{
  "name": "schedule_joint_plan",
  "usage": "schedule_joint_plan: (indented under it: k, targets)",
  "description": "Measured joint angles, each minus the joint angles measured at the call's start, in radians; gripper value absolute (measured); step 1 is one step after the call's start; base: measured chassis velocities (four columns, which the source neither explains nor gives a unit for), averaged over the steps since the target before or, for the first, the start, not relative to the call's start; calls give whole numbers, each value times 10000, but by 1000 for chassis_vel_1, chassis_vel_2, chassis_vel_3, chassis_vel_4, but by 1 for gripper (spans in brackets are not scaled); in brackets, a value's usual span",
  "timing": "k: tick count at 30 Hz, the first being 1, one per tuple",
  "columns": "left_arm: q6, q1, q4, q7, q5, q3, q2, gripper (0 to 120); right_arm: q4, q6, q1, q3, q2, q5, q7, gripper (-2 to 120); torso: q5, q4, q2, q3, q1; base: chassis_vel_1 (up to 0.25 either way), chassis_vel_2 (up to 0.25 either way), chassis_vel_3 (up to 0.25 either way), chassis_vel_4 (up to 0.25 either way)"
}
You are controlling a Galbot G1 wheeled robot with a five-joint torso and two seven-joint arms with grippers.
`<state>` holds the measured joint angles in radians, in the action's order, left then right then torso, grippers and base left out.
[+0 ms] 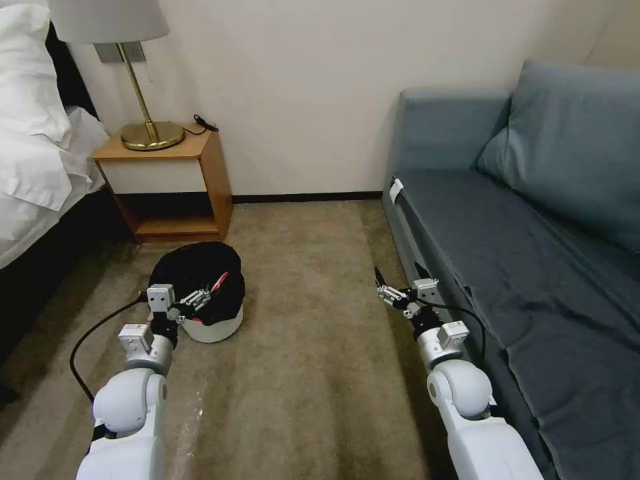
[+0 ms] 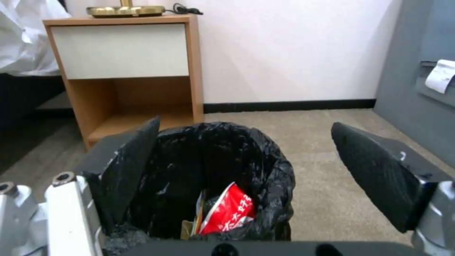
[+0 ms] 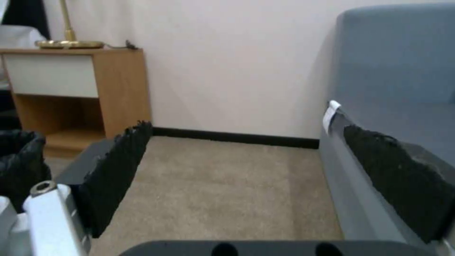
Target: Pick up the trash bin, then pick up the garbage on the floor and place it into the trash bin.
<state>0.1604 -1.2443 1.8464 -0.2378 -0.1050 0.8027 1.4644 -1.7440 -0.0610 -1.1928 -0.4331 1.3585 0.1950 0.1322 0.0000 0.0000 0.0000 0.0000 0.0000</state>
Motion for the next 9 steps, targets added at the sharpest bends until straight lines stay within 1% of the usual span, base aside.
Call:
schedule_joint_plan:
  k: [3, 9]
  targets:
    - [30, 13, 23, -37, -44, 22, -46, 96, -2, -3, -4, -24, -74, -35, 116, 100, 0, 0, 0, 0, 0, 0, 0, 0, 0]
    - [50, -46, 17, -151, -65, 87, 1, 96, -11, -10, -80, -47, -44, -38, 284, 100, 0, 0, 0, 0, 0, 0, 0, 0, 0]
